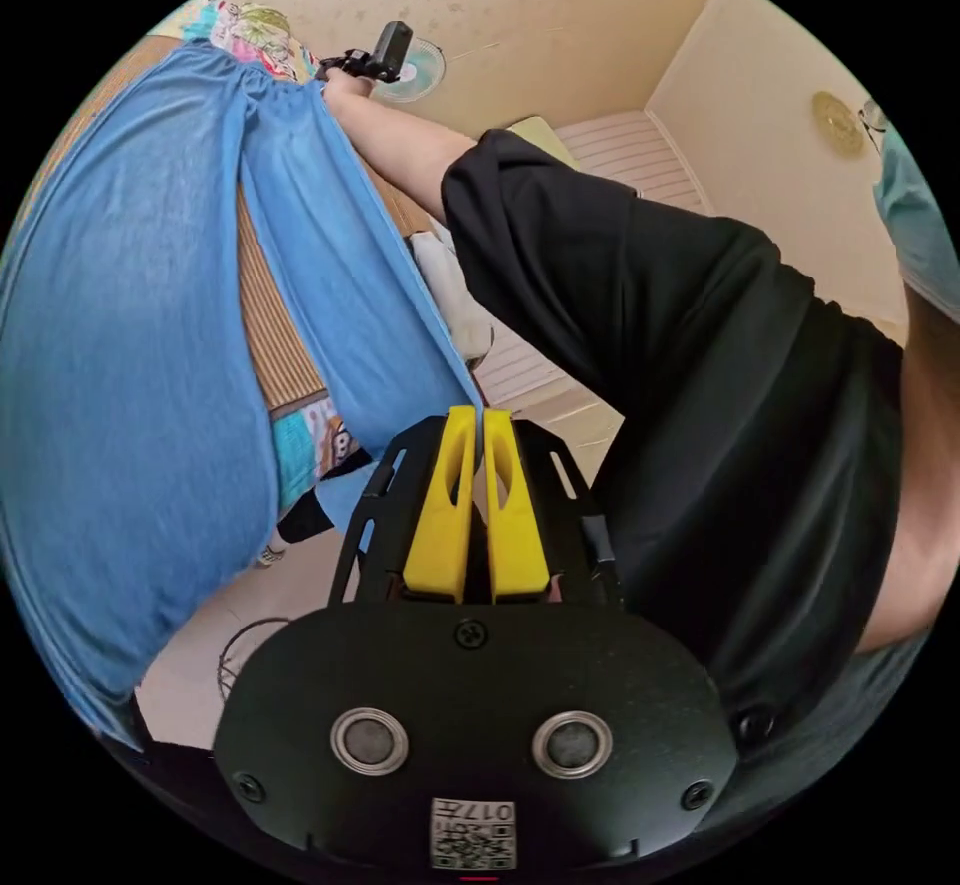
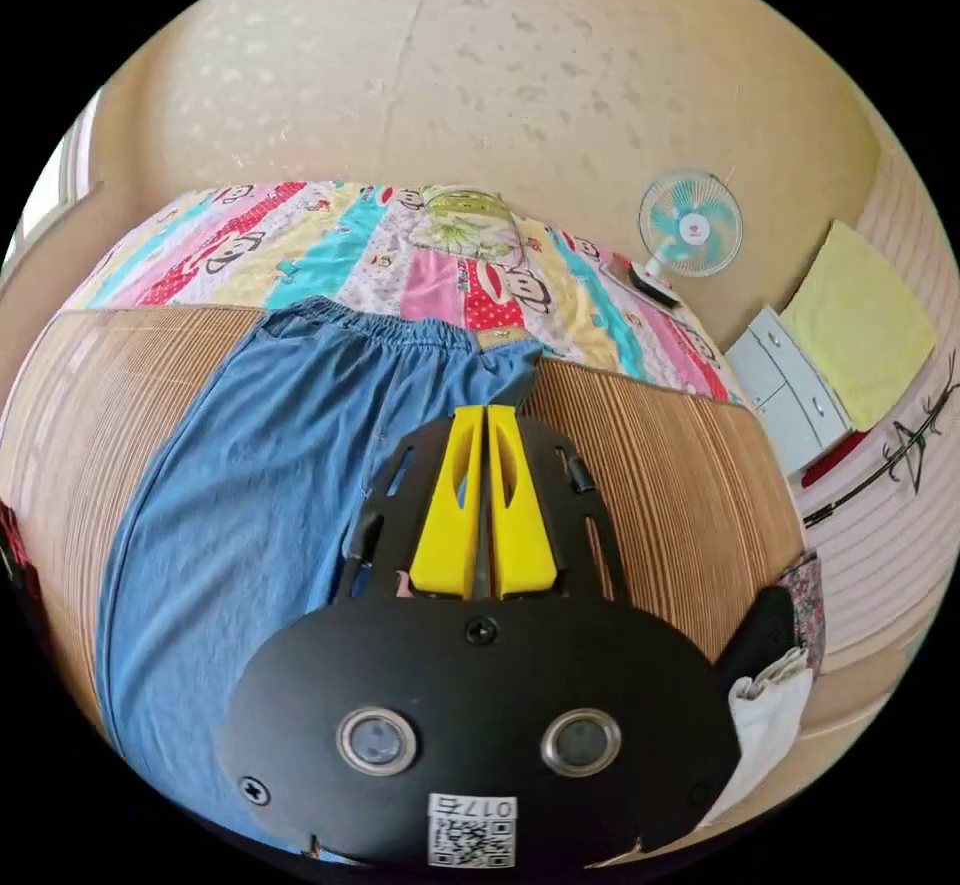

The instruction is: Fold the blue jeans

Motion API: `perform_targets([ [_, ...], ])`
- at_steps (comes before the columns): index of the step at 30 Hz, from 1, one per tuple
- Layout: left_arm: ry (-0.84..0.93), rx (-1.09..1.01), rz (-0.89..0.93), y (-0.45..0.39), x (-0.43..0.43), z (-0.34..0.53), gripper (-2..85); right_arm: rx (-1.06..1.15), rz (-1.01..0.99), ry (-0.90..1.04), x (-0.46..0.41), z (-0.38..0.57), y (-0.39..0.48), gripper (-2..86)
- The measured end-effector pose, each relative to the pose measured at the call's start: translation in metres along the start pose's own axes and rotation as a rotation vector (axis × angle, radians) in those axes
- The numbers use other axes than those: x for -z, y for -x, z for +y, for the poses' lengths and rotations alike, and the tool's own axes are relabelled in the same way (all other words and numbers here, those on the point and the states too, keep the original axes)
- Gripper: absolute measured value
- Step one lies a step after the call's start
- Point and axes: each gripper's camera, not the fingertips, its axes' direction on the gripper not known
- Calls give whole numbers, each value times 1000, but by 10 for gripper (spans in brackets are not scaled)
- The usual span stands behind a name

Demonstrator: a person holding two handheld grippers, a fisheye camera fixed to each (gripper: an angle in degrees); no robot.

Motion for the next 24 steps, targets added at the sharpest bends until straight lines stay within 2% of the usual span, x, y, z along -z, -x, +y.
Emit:
perform_targets([
  [3, -118, 111, -6, 16, 56, 28, -9, 113, -15, -98, 29, -22, 81, 11],
  [7, -265, 225, -132, 28, 122, 65, -9, 7, -227, -41, 27, -47, 145, 17],
  [11, -282, 327, -281, 46, 143, 86, -6, -45, -555, 90, 1, -56, 161, 50],
  [15, -317, 427, -416, 65, 141, 110, 9, -50, -691, 76, 13, -31, 141, 82],
  [18, -350, 417, -493, 59, 135, 111, 55, 91, -719, 117, 45, 28, 129, 87],
  [20, -357, 357, -525, 50, 130, 101, 77, 219, -668, 148, 81, 102, 122, 90],
  [24, -272, 202, -542, 41, 107, 58, 103, 277, -682, 187, 138, 221, 99, 93],
])
